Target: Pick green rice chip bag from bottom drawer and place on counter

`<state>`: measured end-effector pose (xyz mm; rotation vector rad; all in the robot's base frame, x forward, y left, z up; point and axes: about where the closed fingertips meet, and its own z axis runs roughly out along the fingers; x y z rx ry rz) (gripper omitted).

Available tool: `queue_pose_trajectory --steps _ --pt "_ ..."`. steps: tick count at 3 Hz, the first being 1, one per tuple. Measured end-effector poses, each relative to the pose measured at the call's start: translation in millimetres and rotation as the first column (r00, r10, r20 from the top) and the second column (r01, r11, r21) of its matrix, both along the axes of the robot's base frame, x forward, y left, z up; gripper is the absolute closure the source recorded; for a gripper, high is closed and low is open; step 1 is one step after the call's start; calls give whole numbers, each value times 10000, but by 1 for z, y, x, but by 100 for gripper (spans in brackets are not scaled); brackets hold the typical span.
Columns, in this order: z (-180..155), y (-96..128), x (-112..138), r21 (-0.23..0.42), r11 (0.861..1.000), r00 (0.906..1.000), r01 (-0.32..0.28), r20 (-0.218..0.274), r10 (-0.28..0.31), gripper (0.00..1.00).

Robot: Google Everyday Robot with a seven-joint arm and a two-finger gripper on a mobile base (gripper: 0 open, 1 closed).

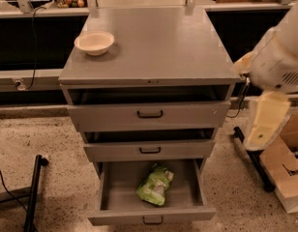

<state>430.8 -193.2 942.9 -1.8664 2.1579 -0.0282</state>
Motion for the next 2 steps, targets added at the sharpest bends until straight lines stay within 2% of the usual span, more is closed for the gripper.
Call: queue_pose_trajectory --steps 1,2 --pt "-39 36 -29 -541 9759 9763 -2112 374 2133 0" --pt "-64 44 -32 -836 9536 9544 -2892 520 2940 0"
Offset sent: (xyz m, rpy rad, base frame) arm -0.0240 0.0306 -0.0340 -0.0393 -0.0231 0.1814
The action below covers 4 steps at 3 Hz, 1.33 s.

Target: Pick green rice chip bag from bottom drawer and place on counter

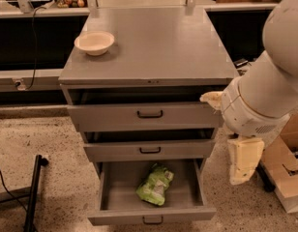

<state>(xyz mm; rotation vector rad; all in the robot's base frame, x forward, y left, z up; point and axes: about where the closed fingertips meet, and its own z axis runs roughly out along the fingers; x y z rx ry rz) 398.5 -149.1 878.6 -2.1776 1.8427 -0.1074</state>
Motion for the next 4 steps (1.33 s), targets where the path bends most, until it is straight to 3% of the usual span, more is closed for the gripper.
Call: queue_pose_trajectory --steps 1,2,3,4 --pt "-7 -2 6 -667 9975 9996 213 -166 -224 0" --pt "-42 -13 43 -1815 9834 9995 -2 -314 -56 0" --pt "-75 -23 57 -2586 9637 9978 -663 -256 617 0" --pt "-79 -24 62 -2572 9622 9954 -899 92 955 0"
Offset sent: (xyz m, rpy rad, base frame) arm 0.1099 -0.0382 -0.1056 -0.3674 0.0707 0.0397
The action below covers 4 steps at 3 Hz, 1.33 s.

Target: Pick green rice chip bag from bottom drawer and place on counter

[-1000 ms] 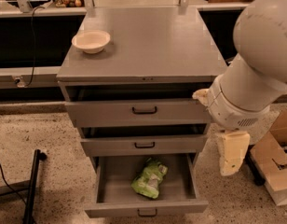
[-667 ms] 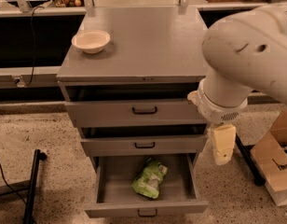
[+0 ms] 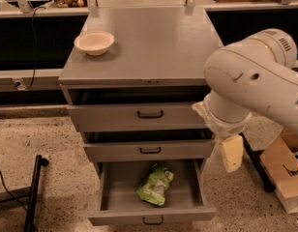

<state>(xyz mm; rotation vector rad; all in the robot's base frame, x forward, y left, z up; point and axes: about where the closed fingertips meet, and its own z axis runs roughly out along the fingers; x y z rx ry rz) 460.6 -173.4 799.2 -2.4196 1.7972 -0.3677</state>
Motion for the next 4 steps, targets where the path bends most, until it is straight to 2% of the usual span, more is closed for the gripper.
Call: queue_pose_trajectory --steps 1,2,3,4 --pt "0 0 0 7 10000 10000 36 -26 -36 0" --pt "-35 25 23 922 9926 9965 -789 -210 812 0" --pt "-99 75 18 2424 9392 9664 -2430 -236 2561 0" --pt "-103 99 30 2579 9032 9383 -3432 512 3419 0"
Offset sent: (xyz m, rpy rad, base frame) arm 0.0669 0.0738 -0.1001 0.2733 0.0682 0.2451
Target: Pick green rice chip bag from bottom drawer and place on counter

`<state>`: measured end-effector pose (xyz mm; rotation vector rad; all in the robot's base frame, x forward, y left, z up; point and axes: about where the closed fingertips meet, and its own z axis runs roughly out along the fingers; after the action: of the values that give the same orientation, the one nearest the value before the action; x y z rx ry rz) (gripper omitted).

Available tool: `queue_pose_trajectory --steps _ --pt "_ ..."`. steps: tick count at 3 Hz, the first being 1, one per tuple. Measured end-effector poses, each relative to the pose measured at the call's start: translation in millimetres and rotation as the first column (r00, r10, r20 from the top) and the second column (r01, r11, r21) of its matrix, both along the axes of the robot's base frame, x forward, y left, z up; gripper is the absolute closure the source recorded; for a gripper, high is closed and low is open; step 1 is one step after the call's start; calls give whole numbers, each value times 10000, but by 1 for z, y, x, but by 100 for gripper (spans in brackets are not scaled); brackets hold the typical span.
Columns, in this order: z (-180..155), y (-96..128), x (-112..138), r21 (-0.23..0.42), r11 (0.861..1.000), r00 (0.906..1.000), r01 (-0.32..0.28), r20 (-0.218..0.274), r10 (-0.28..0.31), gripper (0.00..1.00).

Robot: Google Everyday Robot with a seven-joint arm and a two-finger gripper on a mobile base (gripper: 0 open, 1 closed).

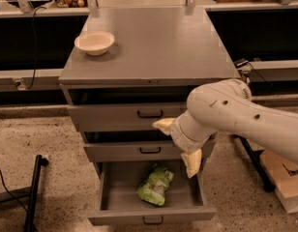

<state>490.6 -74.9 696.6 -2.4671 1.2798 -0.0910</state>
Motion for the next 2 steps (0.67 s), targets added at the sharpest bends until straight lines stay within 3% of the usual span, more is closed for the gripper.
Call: queue_pose_trajectory --steps 1,2 --pt "-13 5 -6 -281 9992 9987 -296 -434 284 0" --pt "-78 28 -11 -631 9934 9914 -961 -947 899 0"
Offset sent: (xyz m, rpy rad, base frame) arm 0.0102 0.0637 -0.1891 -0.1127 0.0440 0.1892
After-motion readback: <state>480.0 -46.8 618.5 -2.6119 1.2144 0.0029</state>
